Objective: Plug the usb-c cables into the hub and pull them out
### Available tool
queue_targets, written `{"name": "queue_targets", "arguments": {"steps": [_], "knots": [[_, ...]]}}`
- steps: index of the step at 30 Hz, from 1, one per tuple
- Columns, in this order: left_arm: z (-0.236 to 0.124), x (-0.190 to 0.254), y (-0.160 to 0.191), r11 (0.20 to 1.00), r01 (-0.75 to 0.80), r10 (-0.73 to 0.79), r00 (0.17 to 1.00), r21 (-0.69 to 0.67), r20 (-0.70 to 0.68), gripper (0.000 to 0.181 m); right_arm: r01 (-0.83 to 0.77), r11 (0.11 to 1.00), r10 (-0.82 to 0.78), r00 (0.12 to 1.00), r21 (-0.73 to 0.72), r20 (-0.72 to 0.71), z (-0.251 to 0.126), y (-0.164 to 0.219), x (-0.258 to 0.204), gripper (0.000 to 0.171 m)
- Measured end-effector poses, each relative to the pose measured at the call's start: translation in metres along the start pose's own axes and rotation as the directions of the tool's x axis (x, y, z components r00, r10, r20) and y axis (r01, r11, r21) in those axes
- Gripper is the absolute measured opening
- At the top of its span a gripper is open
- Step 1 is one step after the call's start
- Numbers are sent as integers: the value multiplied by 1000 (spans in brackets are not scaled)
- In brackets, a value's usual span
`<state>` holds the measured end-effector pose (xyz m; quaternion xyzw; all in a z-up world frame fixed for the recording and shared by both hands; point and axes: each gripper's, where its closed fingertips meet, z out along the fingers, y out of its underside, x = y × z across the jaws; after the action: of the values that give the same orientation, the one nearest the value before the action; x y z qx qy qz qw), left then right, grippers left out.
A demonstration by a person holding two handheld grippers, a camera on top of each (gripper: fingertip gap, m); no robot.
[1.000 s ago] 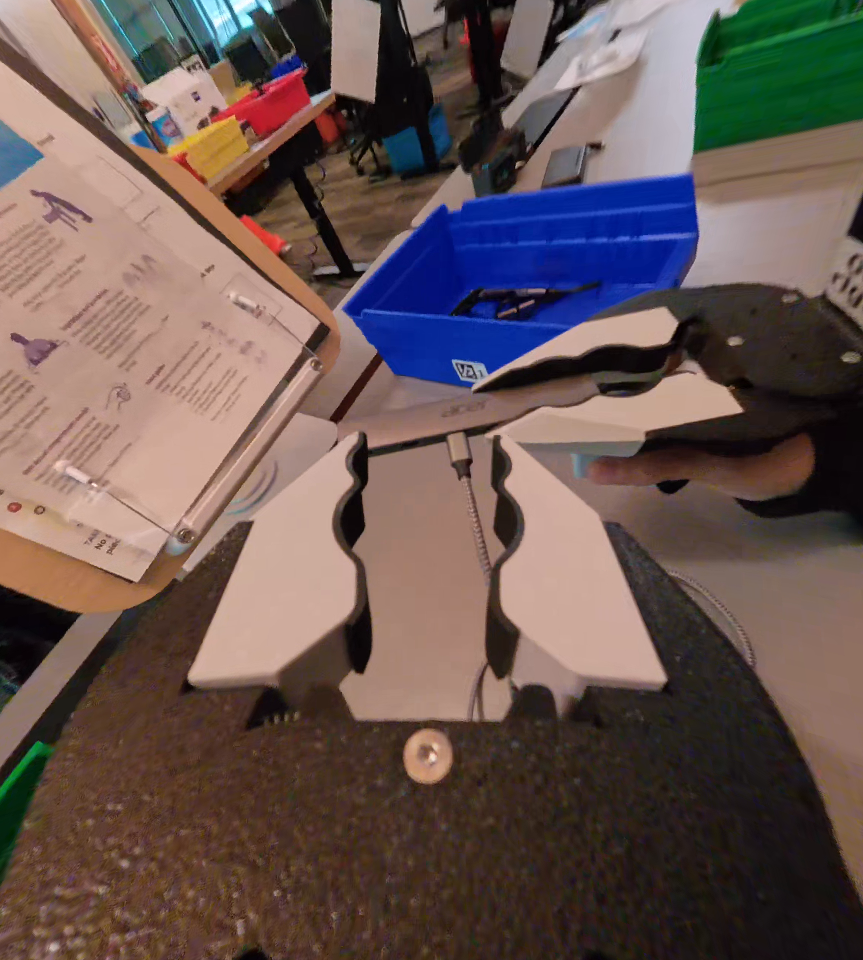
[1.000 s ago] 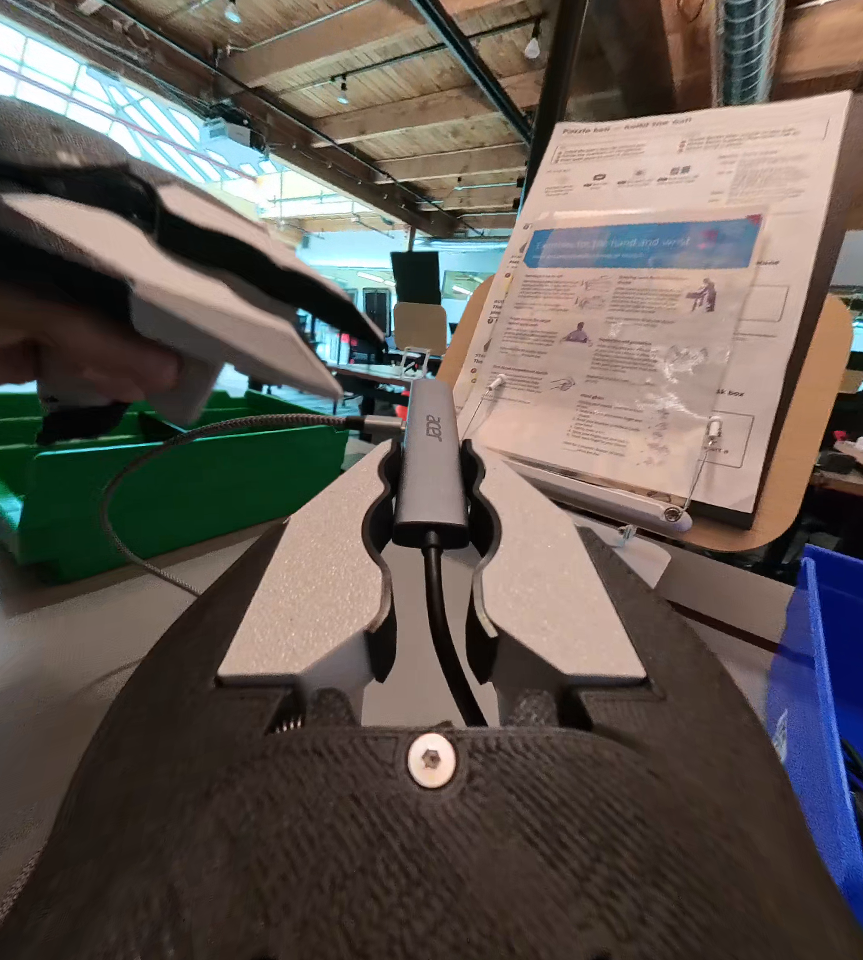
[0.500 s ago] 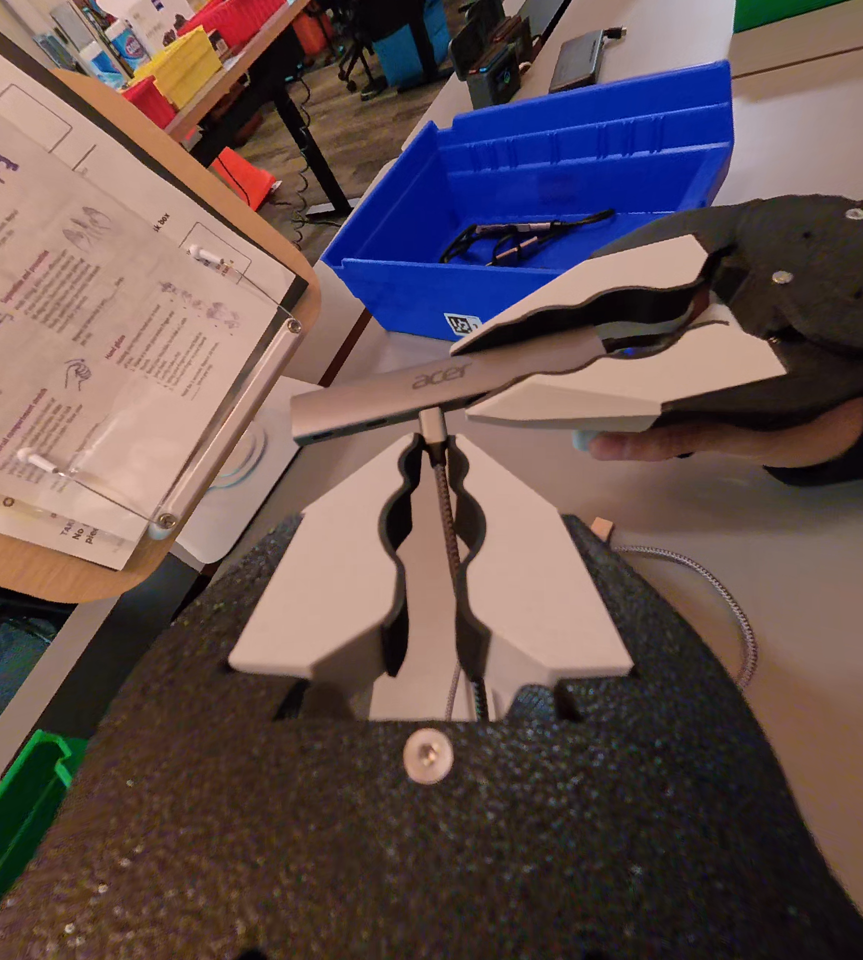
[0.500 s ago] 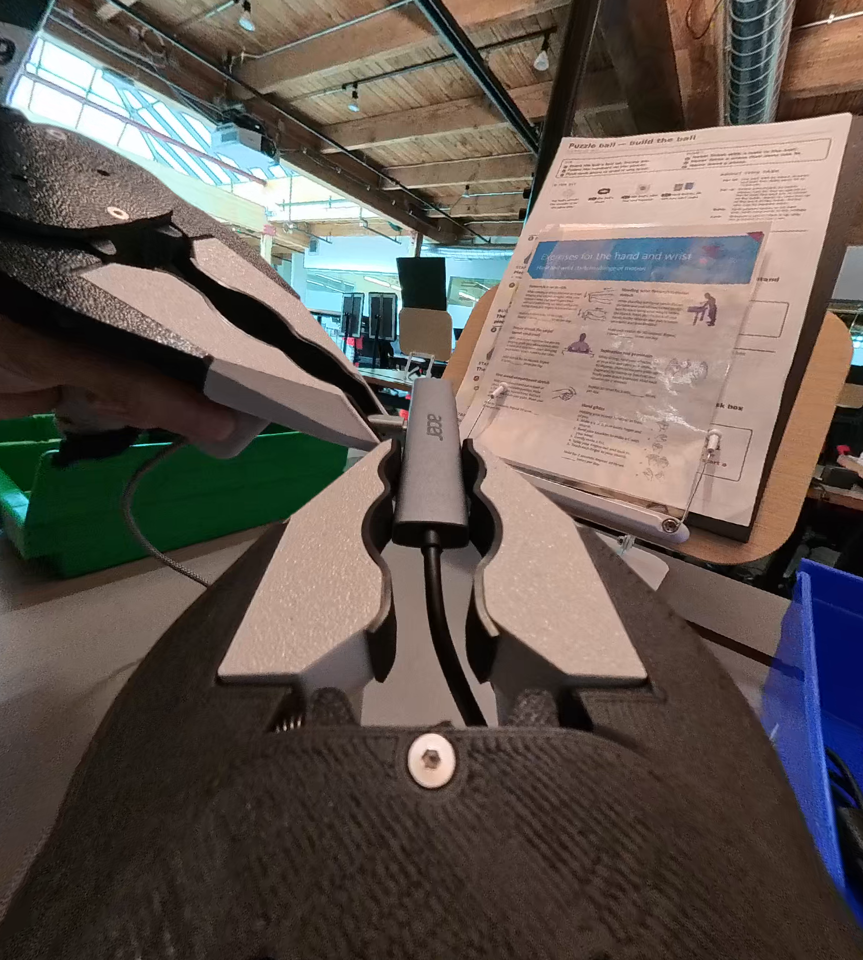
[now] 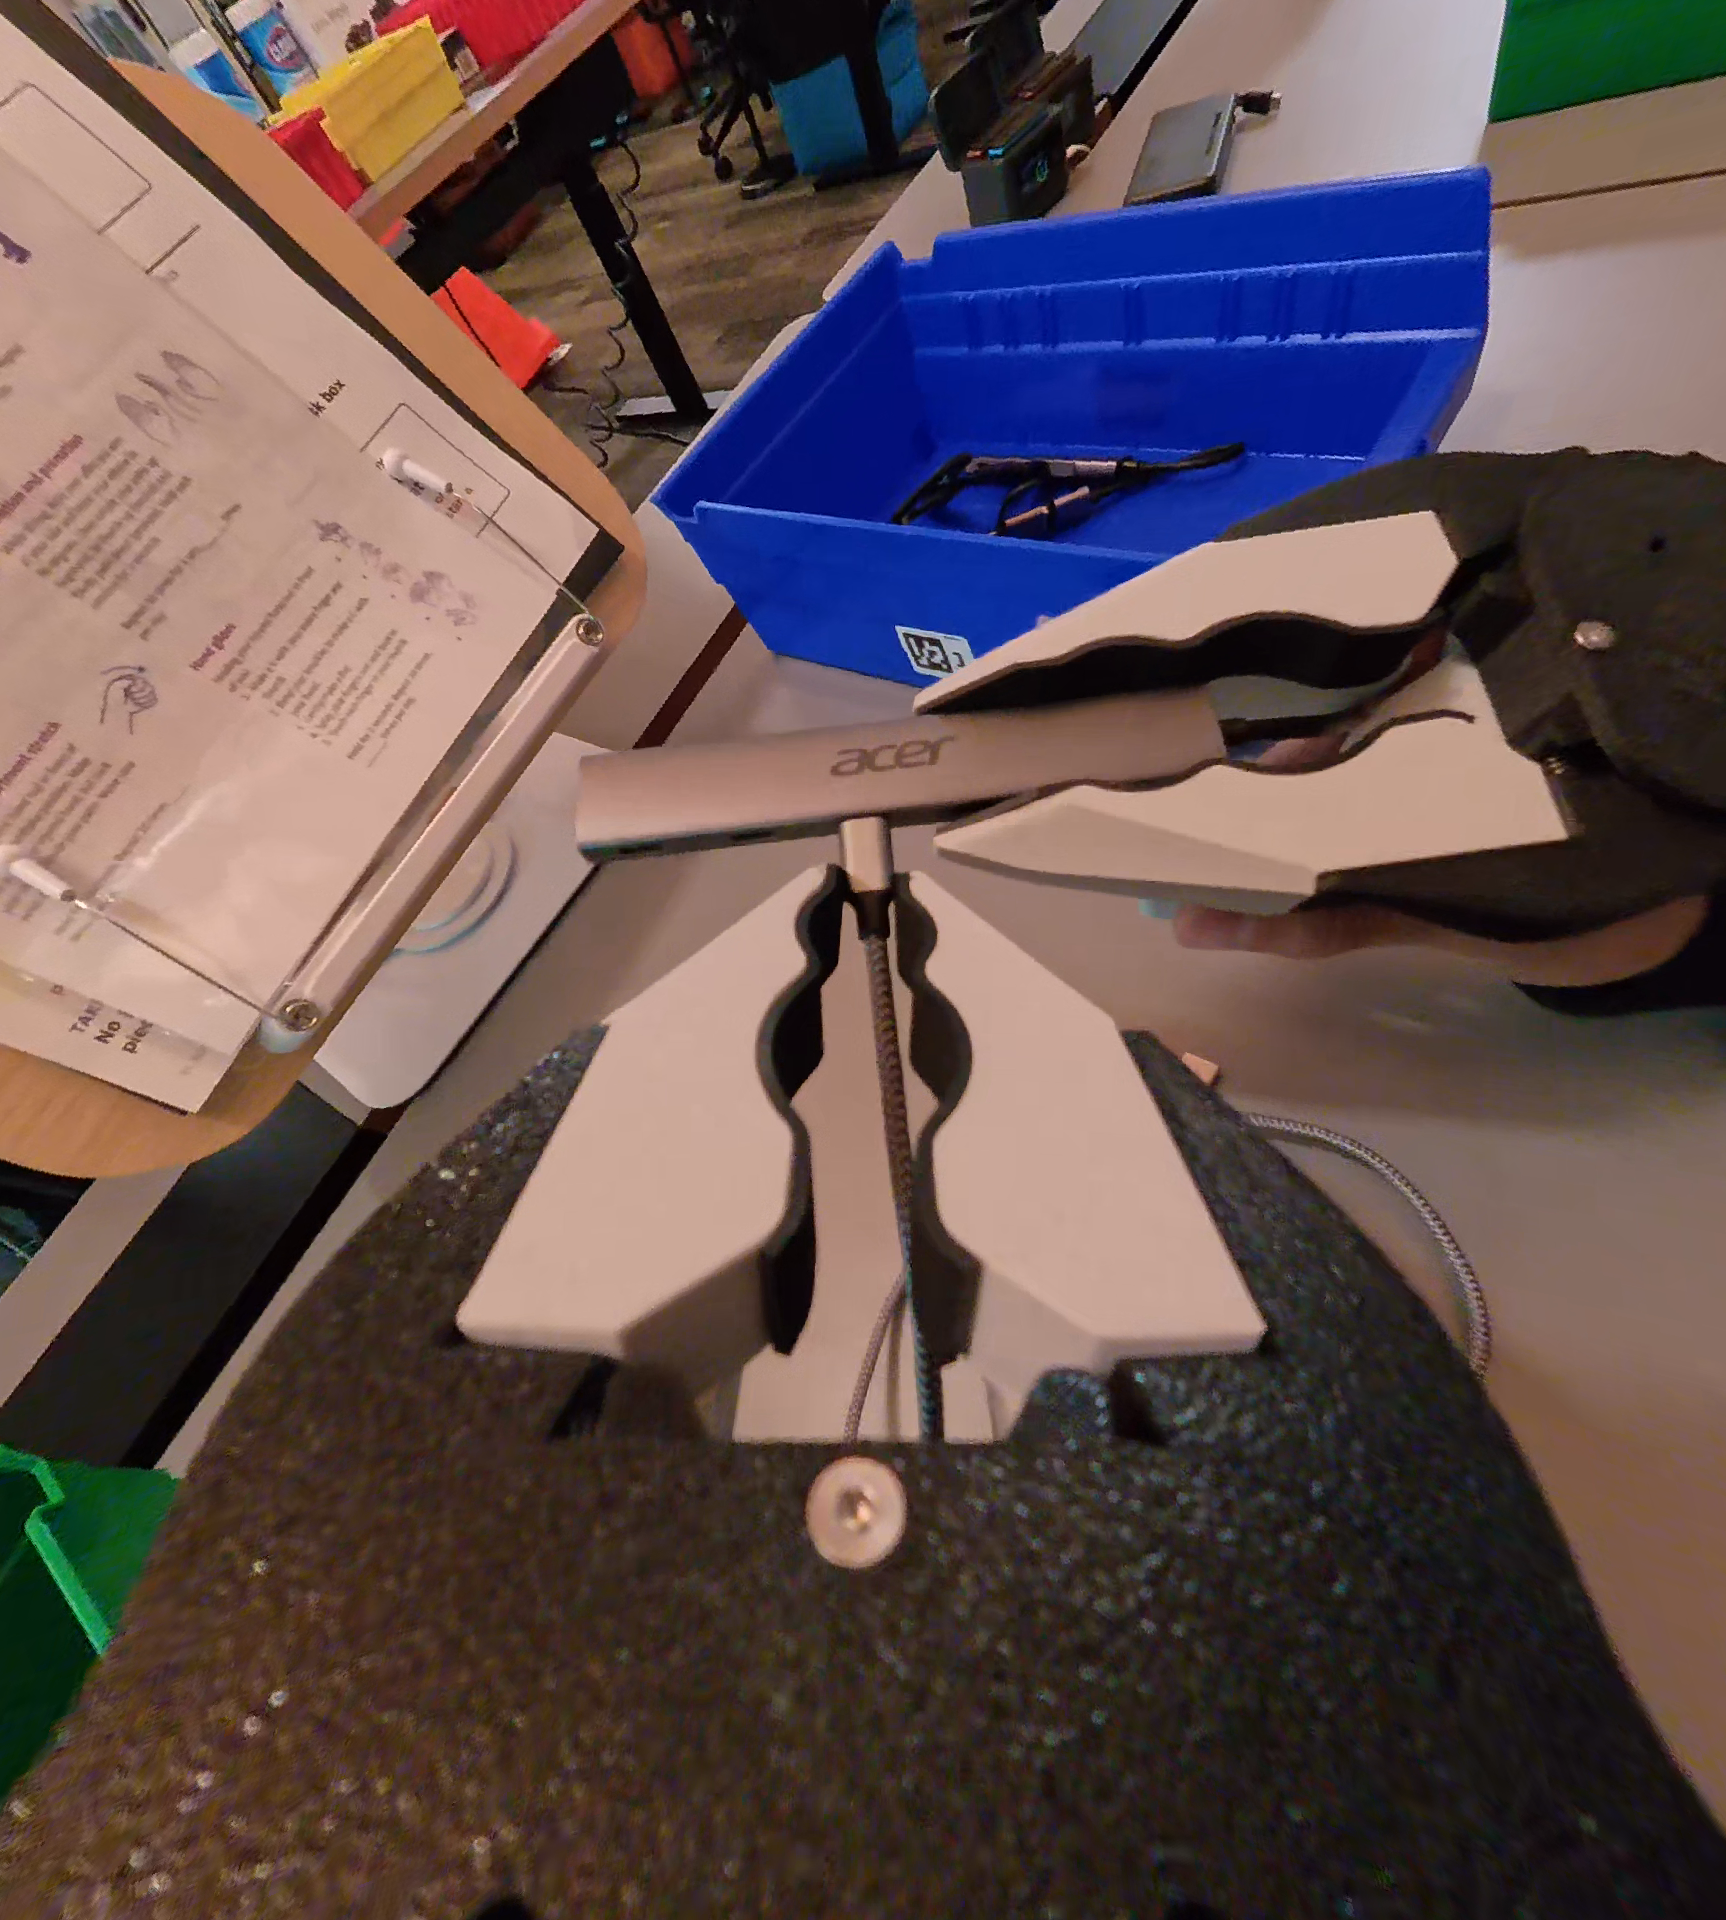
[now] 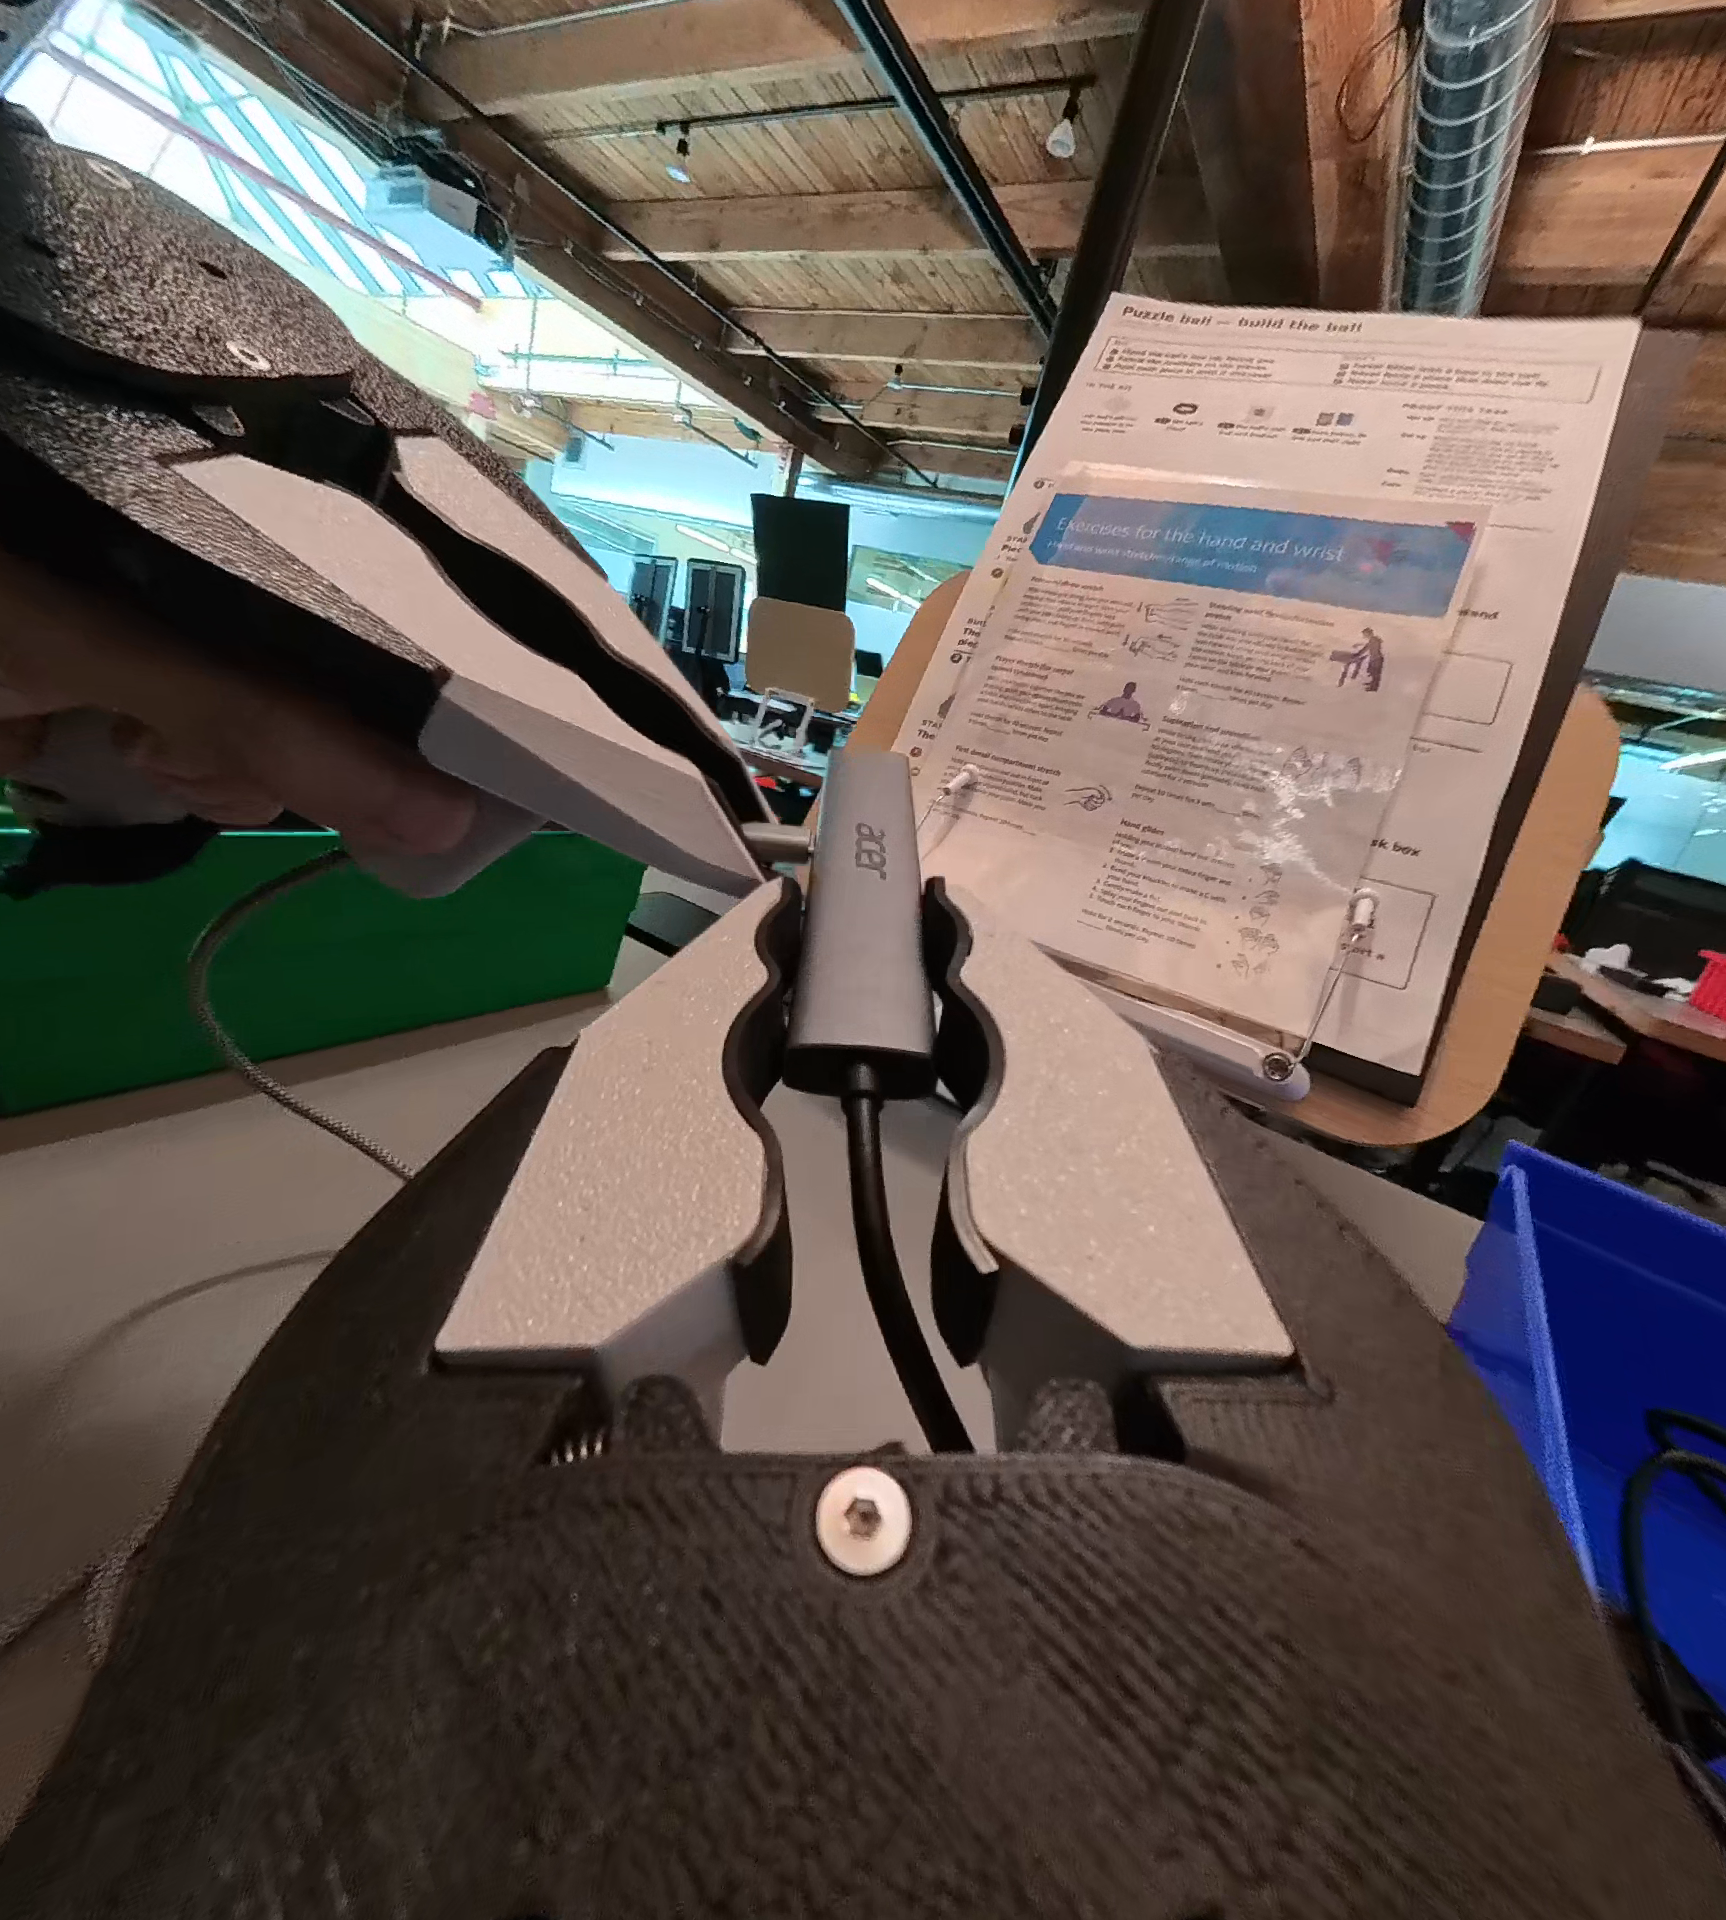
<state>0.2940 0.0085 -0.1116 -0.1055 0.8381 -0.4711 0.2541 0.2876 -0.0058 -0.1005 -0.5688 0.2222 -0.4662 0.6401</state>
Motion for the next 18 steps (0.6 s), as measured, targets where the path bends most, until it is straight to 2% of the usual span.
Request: {"name": "queue_targets", "arguments": {"steps": [2,4,6,9,12,14,18], "knots": [[-3,2,2,1000,16,-17,999,-22,-30,9,-66,998,66,997,-5,45,1,4,-3,22],[-19,-5,-6,999,42,-42,999,2,-21,26,-96,995,96,995,-33,16,1,13,3,22],[-46,-21,-3,998,53,-53,998,-31,27,36,-112,993,113,994,-42,10,1,18,7,22],[-105,-71,25,984,114,-78,967,-137,243,34,-114,992,116,993,-55,22,2,22,6,22],[-165,-118,75,930,291,-167,879,-224,447,30,-82,994,85,995,-76,43,4,28,-2,22],[-191,-134,121,862,393,-193,838,-320,510,29,-75,994,79,995,-76,53,5,29,-6,22],[-206,-119,223,570,564,-291,818,-597,495,37,-64,994,70,996,-86,64,6,33,-9,22]]}}
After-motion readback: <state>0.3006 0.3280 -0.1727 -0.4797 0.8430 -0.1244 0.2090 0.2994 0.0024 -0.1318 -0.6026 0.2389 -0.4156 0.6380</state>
